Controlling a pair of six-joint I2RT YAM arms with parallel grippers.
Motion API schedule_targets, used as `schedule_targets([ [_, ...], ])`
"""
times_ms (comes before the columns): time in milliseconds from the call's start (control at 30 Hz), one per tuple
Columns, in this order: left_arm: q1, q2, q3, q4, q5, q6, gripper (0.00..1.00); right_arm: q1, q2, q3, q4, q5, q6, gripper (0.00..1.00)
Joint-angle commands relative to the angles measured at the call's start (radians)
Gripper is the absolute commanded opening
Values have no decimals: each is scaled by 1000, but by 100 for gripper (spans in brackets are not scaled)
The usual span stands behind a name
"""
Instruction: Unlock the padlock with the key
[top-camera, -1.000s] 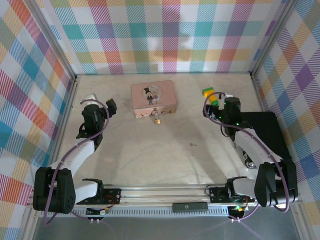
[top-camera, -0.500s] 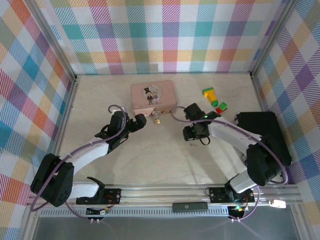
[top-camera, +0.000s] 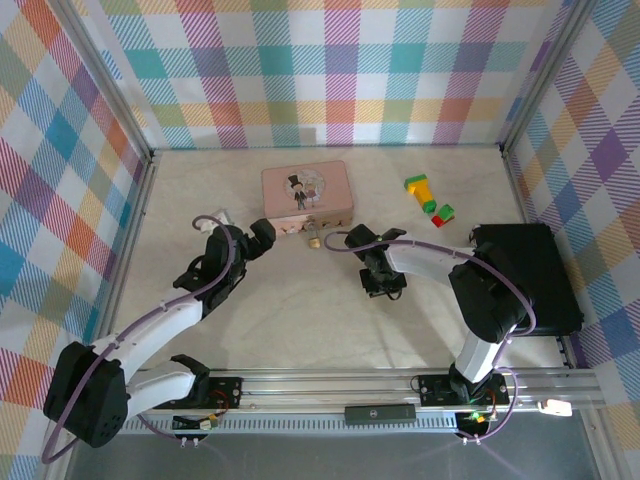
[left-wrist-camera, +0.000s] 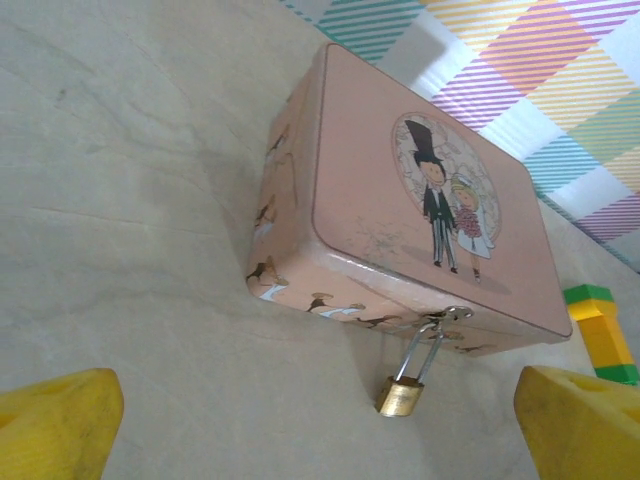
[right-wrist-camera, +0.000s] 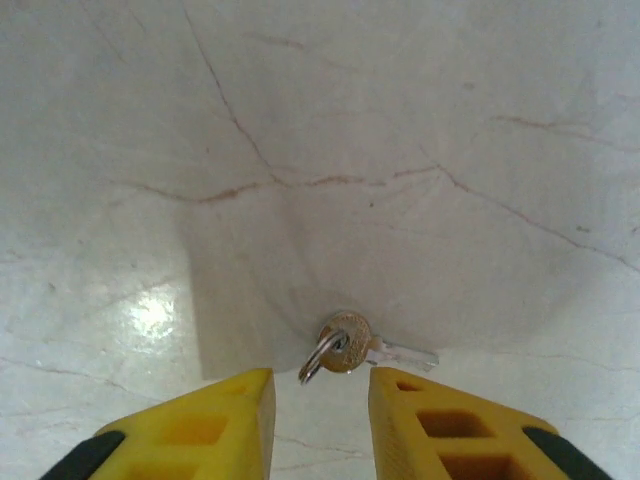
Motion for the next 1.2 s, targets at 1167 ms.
schedule_targets([
  [1167, -190, 176, 211, 89, 249, -473, 97, -216, -391, -10, 353, -875, -430, 0],
])
